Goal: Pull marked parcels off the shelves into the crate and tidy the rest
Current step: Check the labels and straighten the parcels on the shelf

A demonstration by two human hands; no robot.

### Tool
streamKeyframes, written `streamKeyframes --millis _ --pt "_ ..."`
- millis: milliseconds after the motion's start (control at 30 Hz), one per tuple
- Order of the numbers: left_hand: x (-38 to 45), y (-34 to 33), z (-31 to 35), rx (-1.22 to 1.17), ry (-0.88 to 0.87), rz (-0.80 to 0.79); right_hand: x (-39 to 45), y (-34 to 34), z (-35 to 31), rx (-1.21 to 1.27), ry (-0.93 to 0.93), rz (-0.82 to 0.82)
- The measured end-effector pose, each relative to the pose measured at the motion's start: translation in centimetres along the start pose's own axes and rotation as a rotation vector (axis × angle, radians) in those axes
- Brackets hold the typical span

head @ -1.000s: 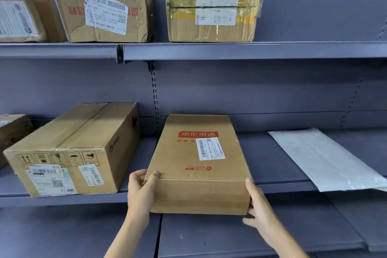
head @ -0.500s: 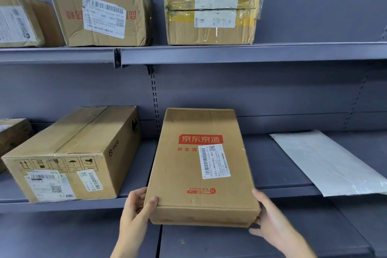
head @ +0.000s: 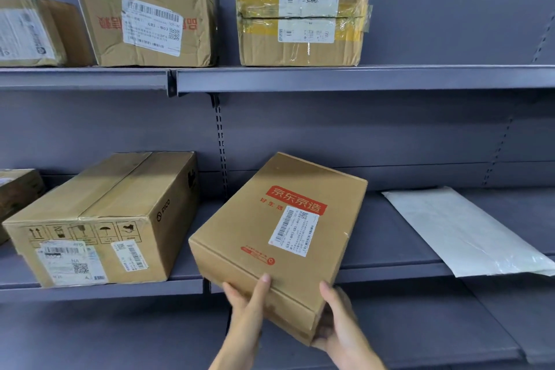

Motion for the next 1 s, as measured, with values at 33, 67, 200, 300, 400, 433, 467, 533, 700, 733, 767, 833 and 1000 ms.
streamKeyframes --millis 33,67,200,300,400,433,467,533,700,733,767,833,1000 --pt "-0.2 -0.9 -0.4 -0.015 0.023 -0.031 -0.3 -0.6 0.4 0.010 0.002 0.009" --pt "-0.3 -1.7 -0.5 -0.024 0.034 -0.055 -0.5 -1.0 0.7 0.017 0.005 0.015" --pt "-0.2 -1.5 0.1 -0.084 0.012 -0.058 -1.0 -1.6 0.6 -0.061 0.001 0.023" --pt "-0.3 0.7 0.7 -0.027 -0.007 -0.030 -0.9 -1.0 -0.4 -0.105 0.044 0.034" --pt "0.3 3.7 1.3 0.040 0.019 -0.018 -0.9 0.4 -3.6 -0.078 0.181 0.063" --pt "0.6 4.8 1.6 0.053 0.017 -0.017 -1.0 1.0 -5.1 -0.069 0.247 0.092" --pt "0.9 5.9 2.0 0.066 0.017 -0.024 -1.2 1.7 -6.7 -0.059 0.314 0.128" --pt "1.5 7.9 2.4 0.086 0.049 -0.047 -1.5 3.3 -9.8 -0.085 0.438 0.215" --pt "2.1 10.3 3.9 0.109 0.100 -0.038 -0.4 4.1 -12.8 -0.258 0.401 0.114" --pt "2.0 10.3 4.3 0.119 0.101 -0.032 0.0 3.6 -12.2 -0.290 0.326 0.075" --pt "2.0 10.4 4.6 0.133 0.096 -0.016 0.2 3.2 -11.7 -0.323 0.273 0.067" --pt "1.8 10.7 5.2 0.187 0.070 0.030 0.6 3.1 -11.4 -0.361 0.262 0.080" --pt "0.8 11.0 7.5 0.317 -0.145 0.118 -0.4 3.1 -11.2 -0.344 0.305 0.019"
Point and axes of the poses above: each hand's wrist, its own x-axis towards the middle knuckle, its own y-axis out of the back of the hand, z = x × y, the point moved 7 cm from there along x, towards the middle knuckle, and after that the axes turned 15 degrees about x, right-handed, at the moved point
